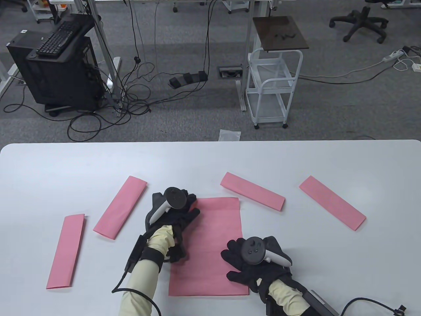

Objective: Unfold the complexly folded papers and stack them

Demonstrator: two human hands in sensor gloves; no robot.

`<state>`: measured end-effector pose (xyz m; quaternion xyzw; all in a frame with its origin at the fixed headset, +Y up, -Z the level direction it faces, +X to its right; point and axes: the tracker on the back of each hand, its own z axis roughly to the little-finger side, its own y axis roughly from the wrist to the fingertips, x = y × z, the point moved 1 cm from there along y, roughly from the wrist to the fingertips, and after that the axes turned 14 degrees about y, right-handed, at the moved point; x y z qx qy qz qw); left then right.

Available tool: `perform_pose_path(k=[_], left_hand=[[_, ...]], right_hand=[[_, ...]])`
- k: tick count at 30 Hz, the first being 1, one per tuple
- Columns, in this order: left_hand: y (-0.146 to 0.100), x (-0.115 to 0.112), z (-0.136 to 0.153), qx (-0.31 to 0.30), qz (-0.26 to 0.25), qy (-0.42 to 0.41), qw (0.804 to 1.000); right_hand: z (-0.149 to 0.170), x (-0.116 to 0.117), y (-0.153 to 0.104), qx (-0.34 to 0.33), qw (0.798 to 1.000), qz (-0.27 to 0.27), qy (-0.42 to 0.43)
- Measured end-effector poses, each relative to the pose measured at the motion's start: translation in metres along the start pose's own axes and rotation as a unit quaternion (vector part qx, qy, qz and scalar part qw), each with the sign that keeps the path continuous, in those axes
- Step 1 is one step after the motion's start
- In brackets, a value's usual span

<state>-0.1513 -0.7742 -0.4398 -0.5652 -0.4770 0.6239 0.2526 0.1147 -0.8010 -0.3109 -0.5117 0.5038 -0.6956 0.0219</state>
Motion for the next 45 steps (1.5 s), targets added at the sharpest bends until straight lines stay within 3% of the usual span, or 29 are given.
perform_pose_path(k=[9, 13, 22, 29, 35, 41, 45], left_hand=[[-0.071, 0.010, -0.019, -0.081, -0.067, 0.061, 0.993], [-0.103, -0.008, -0.028, -0.087, -0.074, 0.061, 0.992], [-0.153, -0.046, -0.035, -0.070, -0.075, 0.042, 0.994], [-0.166, -0.060, -0.035, -0.053, -0.092, 0.019, 0.994], [-0.168, -0.062, -0.037, -0.060, -0.092, -0.003, 0.994], [-0.170, -0.060, -0.036, -0.070, -0.103, -0.002, 0.992], [-0.170, -0.060, -0.037, -0.077, -0.103, 0.003, 0.992]], right_hand=[[0.003, -0.045, -0.020, -0.008, 0.994, 0.073, 0.077], [0.016, -0.085, -0.029, 0.025, 0.987, 0.136, 0.079], [0.067, -0.163, -0.050, 0.131, 0.963, 0.190, 0.139], [0.101, -0.210, -0.066, 0.193, 0.938, 0.251, 0.138], [0.140, -0.245, -0.074, 0.261, 0.904, 0.299, 0.157], [0.178, -0.261, -0.074, 0.297, 0.874, 0.328, 0.199], [0.196, -0.260, -0.069, 0.307, 0.876, 0.298, 0.221]])
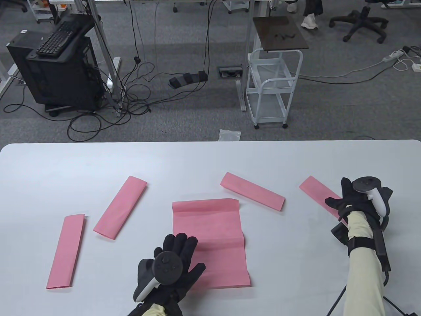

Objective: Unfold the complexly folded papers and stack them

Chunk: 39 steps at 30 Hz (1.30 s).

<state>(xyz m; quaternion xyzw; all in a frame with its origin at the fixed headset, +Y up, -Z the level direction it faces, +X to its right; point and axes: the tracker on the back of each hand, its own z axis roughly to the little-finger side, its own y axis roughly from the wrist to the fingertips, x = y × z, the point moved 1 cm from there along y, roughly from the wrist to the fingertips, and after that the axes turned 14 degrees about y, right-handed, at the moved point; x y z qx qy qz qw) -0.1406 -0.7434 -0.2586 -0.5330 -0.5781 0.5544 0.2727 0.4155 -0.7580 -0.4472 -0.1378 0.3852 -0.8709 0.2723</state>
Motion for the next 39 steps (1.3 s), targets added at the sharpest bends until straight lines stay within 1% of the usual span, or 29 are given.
perform_pose_path(k=[8, 10, 13, 15, 16, 19, 21, 29, 31, 34, 37, 39], left_hand=[[0.000, -0.004, 0.000, -0.002, 0.011, 0.004, 1.000], [0.001, -0.004, -0.001, -0.002, 0.014, 0.004, 1.000], [0.001, -0.005, -0.001, -0.003, 0.017, 0.003, 1.000], [0.001, -0.005, -0.001, -0.002, 0.018, 0.002, 1.000], [0.000, -0.005, -0.001, -0.002, 0.018, 0.001, 1.000], [0.001, -0.006, -0.001, -0.002, 0.023, -0.004, 1.000], [0.001, -0.007, -0.002, -0.002, 0.027, -0.004, 1.000], [0.002, -0.009, -0.002, -0.005, 0.032, -0.008, 0.999], [0.002, -0.010, -0.002, -0.005, 0.036, -0.012, 0.999], [0.002, -0.011, -0.002, -0.007, 0.040, -0.016, 0.999], [0.003, -0.010, -0.001, -0.007, 0.033, -0.015, 0.999], [0.006, -0.007, 0.002, -0.007, 0.035, -0.013, 0.999]], right_hand=[[0.000, 0.016, 0.020, 0.014, 0.999, -0.004, -0.029], [0.001, 0.021, 0.025, 0.027, 0.999, -0.008, -0.040], [0.001, 0.029, 0.030, 0.029, 0.998, -0.003, -0.063], [-0.001, 0.027, 0.029, 0.019, 0.998, 0.015, -0.058], [-0.003, 0.027, 0.029, 0.014, 0.998, 0.014, -0.060], [-0.009, 0.029, 0.027, -0.007, 0.995, 0.040, -0.092], [-0.012, 0.030, 0.025, -0.013, 0.994, 0.046, -0.100], [-0.020, 0.032, 0.022, -0.032, 0.992, 0.066, -0.106], [-0.023, 0.032, 0.020, -0.041, 0.993, 0.064, -0.095], [-0.030, 0.029, 0.013, -0.066, 0.993, 0.066, -0.065], [-0.039, 0.024, -0.001, -0.104, 0.990, 0.072, -0.057], [-0.045, 0.021, -0.013, -0.134, 0.988, 0.057, -0.045]])
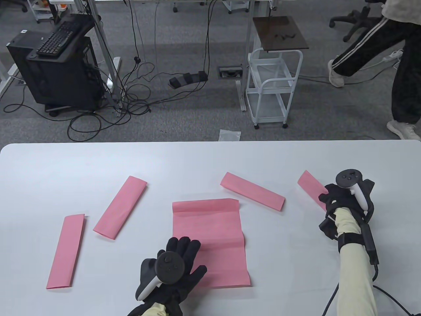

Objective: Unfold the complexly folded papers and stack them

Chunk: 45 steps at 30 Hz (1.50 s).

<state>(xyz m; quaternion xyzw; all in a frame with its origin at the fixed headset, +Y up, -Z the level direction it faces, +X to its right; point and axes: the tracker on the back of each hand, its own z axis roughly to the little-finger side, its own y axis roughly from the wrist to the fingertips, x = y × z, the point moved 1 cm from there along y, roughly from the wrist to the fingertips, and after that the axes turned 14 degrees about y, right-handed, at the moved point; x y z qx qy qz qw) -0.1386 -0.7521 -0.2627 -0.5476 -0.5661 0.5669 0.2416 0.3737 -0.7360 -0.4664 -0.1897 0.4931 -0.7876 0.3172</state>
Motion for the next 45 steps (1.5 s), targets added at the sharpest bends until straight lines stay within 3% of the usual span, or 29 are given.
perform_pose_path(k=[4, 10, 15, 20, 25, 28, 32, 36, 39, 42, 45], left_hand=[[0.006, 0.007, 0.010, 0.003, 0.017, 0.011, 1.000], [0.019, 0.020, 0.028, 0.002, 0.025, 0.027, 0.999], [0.031, 0.027, 0.034, -0.006, 0.020, 0.003, 1.000], [0.034, 0.027, 0.034, -0.028, 0.009, -0.065, 0.997], [0.031, 0.028, 0.043, -0.037, 0.008, -0.106, 0.994], [0.032, 0.031, 0.053, -0.040, -0.004, -0.181, 0.983], [0.039, 0.024, 0.053, -0.077, 0.041, -0.335, 0.938], [0.044, 0.016, 0.047, -0.084, 0.067, -0.357, 0.928], [0.043, 0.016, 0.050, -0.056, 0.034, -0.381, 0.922], [0.038, 0.022, 0.057, -0.041, -0.002, -0.430, 0.902], [0.032, 0.027, 0.070, -0.005, -0.054, -0.436, 0.898]], right_hand=[[-0.021, -0.003, -0.025, -0.072, 0.995, -0.041, 0.056], [-0.061, 0.023, -0.080, -0.166, 0.959, -0.181, 0.141], [-0.095, 0.072, -0.125, -0.234, 0.934, -0.232, 0.137], [-0.124, 0.131, -0.160, -0.304, 0.894, -0.290, 0.158], [-0.141, 0.172, -0.178, -0.344, 0.844, -0.346, 0.220], [-0.145, 0.186, -0.189, -0.353, 0.816, -0.391, 0.240], [-0.148, 0.198, -0.202, -0.355, 0.774, -0.456, 0.259], [-0.150, 0.206, -0.206, -0.351, 0.745, -0.492, 0.283], [-0.146, 0.209, -0.205, -0.343, 0.743, -0.497, 0.288], [-0.133, 0.201, -0.197, -0.327, 0.765, -0.465, 0.301], [-0.109, 0.185, -0.184, -0.290, 0.779, -0.420, 0.365]])
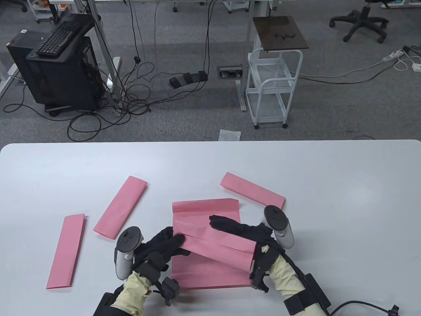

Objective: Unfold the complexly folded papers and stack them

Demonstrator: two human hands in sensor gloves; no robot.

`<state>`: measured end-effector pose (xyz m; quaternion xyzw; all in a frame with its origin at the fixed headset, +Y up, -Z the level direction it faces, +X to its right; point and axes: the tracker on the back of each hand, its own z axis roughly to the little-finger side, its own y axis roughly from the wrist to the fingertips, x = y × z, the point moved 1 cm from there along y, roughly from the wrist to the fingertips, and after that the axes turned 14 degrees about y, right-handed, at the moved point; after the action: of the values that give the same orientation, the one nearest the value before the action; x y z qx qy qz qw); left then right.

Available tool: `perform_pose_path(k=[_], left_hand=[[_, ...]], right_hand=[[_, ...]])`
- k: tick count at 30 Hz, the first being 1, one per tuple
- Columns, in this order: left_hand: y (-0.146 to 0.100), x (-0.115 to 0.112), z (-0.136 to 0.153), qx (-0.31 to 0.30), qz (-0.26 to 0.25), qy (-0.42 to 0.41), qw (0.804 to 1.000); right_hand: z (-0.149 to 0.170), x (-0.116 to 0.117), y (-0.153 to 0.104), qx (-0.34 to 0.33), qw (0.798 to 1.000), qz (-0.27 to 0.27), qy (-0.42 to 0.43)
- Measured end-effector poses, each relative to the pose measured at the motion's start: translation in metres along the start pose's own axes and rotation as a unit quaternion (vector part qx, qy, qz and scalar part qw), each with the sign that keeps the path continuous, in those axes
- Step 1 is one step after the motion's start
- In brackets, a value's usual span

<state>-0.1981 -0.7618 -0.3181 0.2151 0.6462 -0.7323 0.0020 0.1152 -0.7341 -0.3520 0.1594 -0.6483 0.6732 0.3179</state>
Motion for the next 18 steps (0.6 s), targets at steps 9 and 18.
perform_pose_path(k=[9, 18], left_hand=[[-0.009, 0.014, 0.012, 0.029, -0.075, -0.033, 0.996], [-0.010, 0.006, 0.003, 0.009, -0.050, 0.006, 0.999]], right_hand=[[0.001, -0.023, -0.038, -0.040, 0.992, 0.122, 0.019], [-0.025, -0.002, -0.033, -0.092, 0.917, 0.235, -0.310]])
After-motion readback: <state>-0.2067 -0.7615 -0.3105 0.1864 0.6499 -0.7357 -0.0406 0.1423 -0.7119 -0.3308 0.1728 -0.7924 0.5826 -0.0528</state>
